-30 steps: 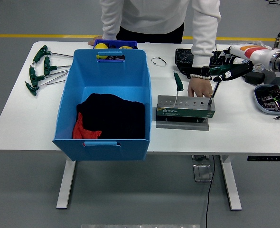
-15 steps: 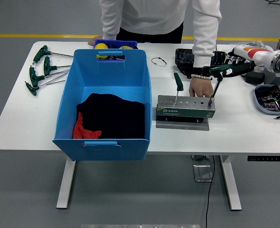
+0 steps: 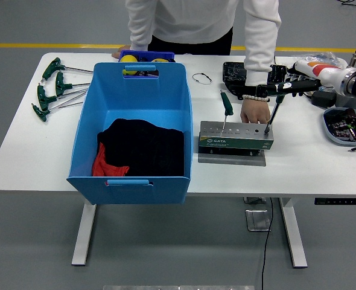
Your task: Lift tool from toolbox,place it in box,lift tool from toolbox,place it in box
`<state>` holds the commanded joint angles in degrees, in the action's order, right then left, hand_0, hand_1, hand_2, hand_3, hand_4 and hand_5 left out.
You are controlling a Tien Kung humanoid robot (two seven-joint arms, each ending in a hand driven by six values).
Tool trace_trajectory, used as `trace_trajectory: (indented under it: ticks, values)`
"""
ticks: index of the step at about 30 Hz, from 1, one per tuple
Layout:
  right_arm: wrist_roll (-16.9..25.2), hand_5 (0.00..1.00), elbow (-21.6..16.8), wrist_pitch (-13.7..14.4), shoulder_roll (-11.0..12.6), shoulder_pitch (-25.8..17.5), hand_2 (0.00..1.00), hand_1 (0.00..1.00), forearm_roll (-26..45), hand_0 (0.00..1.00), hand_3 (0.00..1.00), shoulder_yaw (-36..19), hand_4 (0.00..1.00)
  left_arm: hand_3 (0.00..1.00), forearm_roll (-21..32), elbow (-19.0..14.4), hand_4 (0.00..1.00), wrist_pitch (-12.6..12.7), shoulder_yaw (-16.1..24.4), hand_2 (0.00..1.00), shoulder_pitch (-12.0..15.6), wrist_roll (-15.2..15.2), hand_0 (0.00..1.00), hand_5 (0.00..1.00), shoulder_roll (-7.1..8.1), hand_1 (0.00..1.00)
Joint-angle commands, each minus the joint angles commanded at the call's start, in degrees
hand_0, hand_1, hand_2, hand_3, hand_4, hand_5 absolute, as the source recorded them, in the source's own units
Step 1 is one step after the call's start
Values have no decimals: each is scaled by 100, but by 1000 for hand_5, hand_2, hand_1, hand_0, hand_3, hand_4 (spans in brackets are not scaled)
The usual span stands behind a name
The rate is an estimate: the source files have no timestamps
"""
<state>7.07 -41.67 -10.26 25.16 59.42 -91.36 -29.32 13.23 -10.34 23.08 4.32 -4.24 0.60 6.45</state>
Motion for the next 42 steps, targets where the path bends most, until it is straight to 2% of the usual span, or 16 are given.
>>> trace_trajectory:
  ticks: [1,7,18,19,24,25,30,31,36,37,42]
  values:
    - [11,998,-42,2,11,-9,373,363,-35,570,461,13,998,692,-3,0,723,0,4,549,3,-2,532,671,0,520]
    - [103,998,-111,50,17,-27,381,369,-266,588,472,59,998,691,-27,0,724,-2,14,546,3,-12,529,671,0,518]
    - [75,998,68,10,-15,47,375,358,-875,587,458,297,998,690,4,-2,725,0,-7,544,-8,-7,526,672,2,518]
    - [67,998,65,-17,-13,56,356,340,-929,545,435,319,998,690,5,-2,725,0,-8,543,-8,-7,525,671,2,516]
    - [39,998,-8,-100,6,96,356,340,-1080,545,435,420,998,690,-14,1,725,-5,9,543,-7,-13,525,671,3,516]
    - [36,998,-21,-111,6,103,301,286,-1087,417,372,442,998,689,-14,2,725,-6,9,541,-6,-13,524,672,4,515]
    - [26,998,-41,-153,-12,98,301,286,-1137,417,372,491,998,689,-11,0,725,-6,6,541,-3,-15,524,672,4,515]
    - [27,998,-41,-159,-18,91,243,226,-1158,330,298,500,998,689,-11,-1,725,-7,3,540,-2,-15,521,672,5,514]
    - [25,998,-61,-10,-34,55,243,226,-1218,330,298,530,998,689,-94,2,725,-3,78,540,-2,-32,521,672,4,514]
    - [33,998,-63,27,-34,51,196,167,-1235,259,244,530,998,688,-69,2,725,-5,50,535,-3,-28,518,672,5,513]
    - [4,998,-35,181,-44,37,196,167,-1331,259,244,557,998,688,-106,2,725,-1,81,535,-7,-35,518,672,10,513]
